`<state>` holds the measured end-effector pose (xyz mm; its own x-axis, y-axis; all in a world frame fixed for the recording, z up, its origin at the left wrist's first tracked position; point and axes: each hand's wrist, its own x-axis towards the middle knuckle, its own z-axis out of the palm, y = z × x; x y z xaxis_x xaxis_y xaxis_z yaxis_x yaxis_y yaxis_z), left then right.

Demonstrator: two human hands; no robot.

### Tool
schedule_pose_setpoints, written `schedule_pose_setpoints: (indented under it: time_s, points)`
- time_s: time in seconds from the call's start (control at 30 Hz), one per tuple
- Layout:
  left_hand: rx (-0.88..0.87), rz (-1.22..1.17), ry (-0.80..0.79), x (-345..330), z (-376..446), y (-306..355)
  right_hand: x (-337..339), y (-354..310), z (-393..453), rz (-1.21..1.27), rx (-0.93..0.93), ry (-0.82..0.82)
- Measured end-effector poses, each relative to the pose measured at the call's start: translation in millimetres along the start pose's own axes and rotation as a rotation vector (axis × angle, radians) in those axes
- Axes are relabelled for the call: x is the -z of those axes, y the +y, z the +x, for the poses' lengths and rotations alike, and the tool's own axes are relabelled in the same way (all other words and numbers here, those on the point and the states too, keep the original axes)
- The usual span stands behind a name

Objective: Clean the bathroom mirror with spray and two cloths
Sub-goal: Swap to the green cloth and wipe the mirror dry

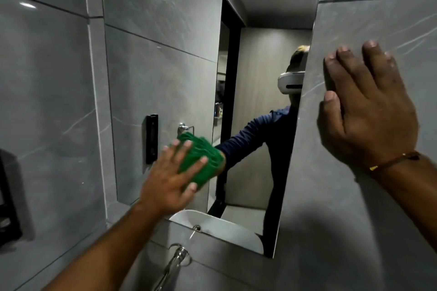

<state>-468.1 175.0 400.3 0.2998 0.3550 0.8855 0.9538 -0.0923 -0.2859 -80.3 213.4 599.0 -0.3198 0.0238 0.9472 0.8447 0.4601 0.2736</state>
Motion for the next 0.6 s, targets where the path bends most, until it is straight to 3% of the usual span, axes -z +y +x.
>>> schedule_pose_setpoints:
  time_s: [0.1, 0.2, 0.27, 0.37, 0.47, 0.53, 0.6]
  points:
    - [0.407, -0.099, 0.021, -1.6, -35.8, -64.6, -4.0, -0.3, 0.7, -0.039, 0.023, 0.015]
    - [1.026, -0.304, 0.166, -8.5, -42.7, -88.1, -6.1, -0.3, 0.0, -0.064, 0.018, 0.020]
    - [1.387, -0.345, 0.288, -15.3, -30.5, -69.8, -7.1, -0.5, 0.0, -0.076, 0.029, 0.015]
    - [1.671, -0.341, 0.385, -19.2, -1.0, 1.0, -6.9, 0.6, -0.1, -0.073, 0.022, 0.002]
    - [1.599, -0.468, 0.358, -14.5, 31.7, 107.7, -7.3, 1.0, -1.2, -0.061, 0.026, 0.012]
    - [1.364, -0.484, 0.237, -12.5, 47.7, 180.4, -6.5, 1.9, -1.7, -0.052, 0.035, 0.020]
    - [1.017, -0.408, 0.079, -14.7, 48.0, 237.2, -4.5, 2.1, -2.6, -0.028, 0.022, 0.012]
